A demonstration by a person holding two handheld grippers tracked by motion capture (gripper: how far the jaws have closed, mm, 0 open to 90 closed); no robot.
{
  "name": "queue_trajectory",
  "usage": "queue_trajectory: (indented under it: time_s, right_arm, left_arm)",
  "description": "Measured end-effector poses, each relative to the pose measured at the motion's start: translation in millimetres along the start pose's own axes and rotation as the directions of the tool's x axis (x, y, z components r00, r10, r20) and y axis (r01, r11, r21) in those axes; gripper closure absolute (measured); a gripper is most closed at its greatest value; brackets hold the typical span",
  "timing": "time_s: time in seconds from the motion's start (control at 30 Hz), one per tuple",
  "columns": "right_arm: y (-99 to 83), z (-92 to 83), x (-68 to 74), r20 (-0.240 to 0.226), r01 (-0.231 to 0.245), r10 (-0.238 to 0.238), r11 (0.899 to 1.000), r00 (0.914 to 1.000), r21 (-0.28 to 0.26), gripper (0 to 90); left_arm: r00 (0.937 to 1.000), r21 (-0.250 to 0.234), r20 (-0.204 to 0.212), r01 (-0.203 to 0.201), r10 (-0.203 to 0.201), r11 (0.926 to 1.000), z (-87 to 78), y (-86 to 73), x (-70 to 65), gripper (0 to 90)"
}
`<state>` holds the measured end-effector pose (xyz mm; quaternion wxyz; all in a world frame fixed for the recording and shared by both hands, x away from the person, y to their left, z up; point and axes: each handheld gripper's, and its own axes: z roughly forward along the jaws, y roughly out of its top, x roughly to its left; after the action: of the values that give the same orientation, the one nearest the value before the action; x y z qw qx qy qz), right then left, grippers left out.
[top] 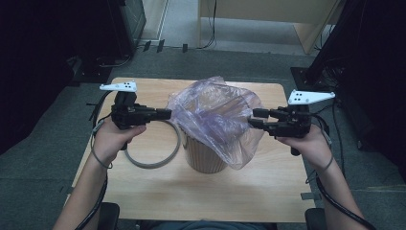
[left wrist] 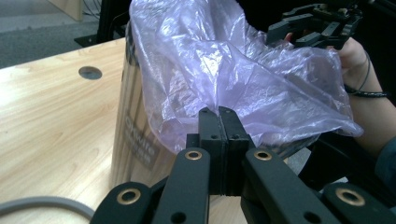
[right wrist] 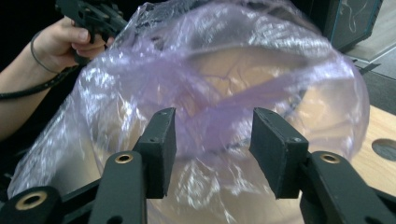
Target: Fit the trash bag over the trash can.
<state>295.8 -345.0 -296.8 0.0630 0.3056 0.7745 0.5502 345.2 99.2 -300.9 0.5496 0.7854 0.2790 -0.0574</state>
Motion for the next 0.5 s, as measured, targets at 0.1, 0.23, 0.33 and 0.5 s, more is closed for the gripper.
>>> queue_trajectory:
  time_s: [0.1, 0.23, 0.33, 0.5]
  right_arm:
    - [-4.5, -0.2, -0.1, 0.004, 0.0, 0.0, 1.0, 1.0, 0.011, 50.7]
    - [-8.8, 1.6, -3.1, 0.006, -0.02, 0.02, 1.0, 0.9998, 0.016, 51.1]
    - [-11.7, 3.4, -4.3, -0.011, -0.036, 0.036, 0.999, 0.9993, 0.017, 53.4]
    - [-16.3, 2.9, -4.9, -0.02, -0.033, 0.034, 0.999, 0.9992, 0.034, 55.6]
  left_arm:
    - [1.0, 0.003, -0.001, 0.009, -0.009, 1.0, 0.3, -4.9, 2.2, 90.0]
    - [0.9999, 0.005, 0.001, 0.011, -0.011, 0.9999, 4.2, -9.8, 5.6, 90.0]
    - [0.9999, 0.011, -0.001, 0.017, -0.017, 0.9998, 9.4, -12.9, 9.4, 90.0]
    - [0.9991, 0.034, -0.042, -0.004, 0.005, 0.9994, 18.7, -17.8, 14.2, 90.0]
